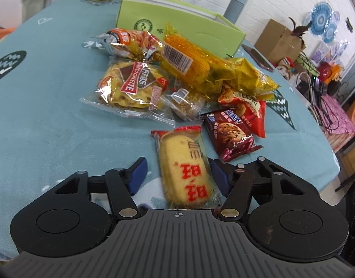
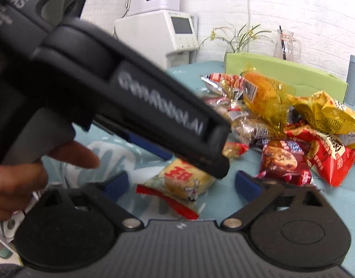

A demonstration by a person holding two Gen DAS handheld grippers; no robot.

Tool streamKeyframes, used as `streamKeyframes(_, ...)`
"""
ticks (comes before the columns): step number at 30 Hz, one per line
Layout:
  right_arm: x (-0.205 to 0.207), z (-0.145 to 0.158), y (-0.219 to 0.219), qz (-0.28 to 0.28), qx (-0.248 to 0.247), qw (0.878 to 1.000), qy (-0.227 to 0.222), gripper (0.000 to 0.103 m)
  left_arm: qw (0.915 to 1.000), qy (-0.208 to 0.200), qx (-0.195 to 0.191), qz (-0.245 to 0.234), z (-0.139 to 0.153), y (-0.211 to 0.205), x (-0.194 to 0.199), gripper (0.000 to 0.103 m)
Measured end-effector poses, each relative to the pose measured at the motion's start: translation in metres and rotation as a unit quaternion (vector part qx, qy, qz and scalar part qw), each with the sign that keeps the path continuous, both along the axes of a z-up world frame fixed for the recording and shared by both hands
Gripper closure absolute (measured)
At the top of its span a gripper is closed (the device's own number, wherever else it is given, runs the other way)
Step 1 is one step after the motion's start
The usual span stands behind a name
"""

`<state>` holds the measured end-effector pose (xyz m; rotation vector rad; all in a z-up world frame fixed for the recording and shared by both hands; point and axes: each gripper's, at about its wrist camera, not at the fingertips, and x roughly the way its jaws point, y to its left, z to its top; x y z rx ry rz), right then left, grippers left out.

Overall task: Organize snacks
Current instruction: 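Lower the left tool onto the yellow cake packet and close it, then carry the yellow cake packet into the green box and open the left tool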

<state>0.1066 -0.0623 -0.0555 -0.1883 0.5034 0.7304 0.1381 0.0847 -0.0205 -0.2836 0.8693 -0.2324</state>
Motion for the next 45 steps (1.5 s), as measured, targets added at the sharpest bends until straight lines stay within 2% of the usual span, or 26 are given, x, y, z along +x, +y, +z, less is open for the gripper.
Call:
streamKeyframes(1,0.001,0.001,0.000,-0.002,0.001,1.000,0.005,0.028,0.9999,0.002,-0.015,-0.008,0.000,0.001,0.000,0.077)
streamKeyframes(4,0.005,0.006,-0.003,-0.001,0.000,1.000,0.018,0.031,0.9999,0.006,-0.011,-0.009,0.004,0.000,0.001,0.079)
streamKeyframes(7,0.015,0.024,-0.006,0.002,0.004,1.000,0.029,0.031,0.9998,-0.014,-0.007,-0.010,0.027,-0.002,0.005,0.078)
streamKeyframes(12,0.025,0.074,-0.010,0.015,0.023,1.000,-0.014,0.029,0.9975,-0.068,-0.017,-0.013,0.083,0.007,0.013,0.077)
streamKeyframes(16,0.046,0.107,-0.005,0.028,0.039,0.997,-0.059,0.025,0.9934,-0.115,-0.005,0.000,0.115,0.014,0.036,0.077)
streamKeyframes(20,0.091,0.123,0.005,0.030,0.033,0.995,-0.092,0.025,0.9897,-0.143,-0.002,0.012,0.130,0.018,0.091,0.078)
streamKeyframes(24,0.169,0.133,0.017,0.023,0.019,0.995,-0.092,0.025,0.9896,-0.143,0.003,0.016,0.133,0.023,0.172,0.079)
streamKeyframes(29,0.265,0.129,0.038,0.011,-0.004,0.999,-0.048,0.025,0.9944,-0.103,0.009,0.019,0.113,0.033,0.270,0.080)
streamKeyframes(33,0.315,0.103,0.049,0.011,-0.025,1.000,0.004,0.028,0.9978,-0.062,0.004,0.024,0.080,0.046,0.325,0.078)
streamKeyframes(34,0.324,0.096,0.051,0.010,-0.029,0.999,0.012,0.029,0.9979,-0.057,0.010,0.028,0.073,0.049,0.332,0.075)
streamKeyframes(36,0.337,0.089,0.056,0.008,-0.037,0.999,0.019,0.027,0.9974,-0.051,0.027,0.043,0.066,0.054,0.340,0.066)
streamKeyframes(38,0.336,0.092,0.050,0.004,-0.034,0.999,0.012,0.024,0.9963,-0.060,0.035,0.050,0.068,0.059,0.332,0.057)
streamKeyframes(40,0.315,0.099,0.034,0.003,-0.021,1.000,-0.004,0.014,0.9951,-0.073,0.040,0.052,0.075,0.060,0.318,0.049)
streamKeyframes(41,0.302,0.103,0.024,0.001,-0.014,1.000,-0.016,0.012,0.9947,-0.079,0.041,0.052,0.079,0.060,0.308,0.044)
streamKeyframes(45,0.256,0.114,-0.015,-0.008,0.019,0.999,-0.050,0.010,0.9940,-0.104,0.021,0.030,0.094,0.051,0.253,0.040)
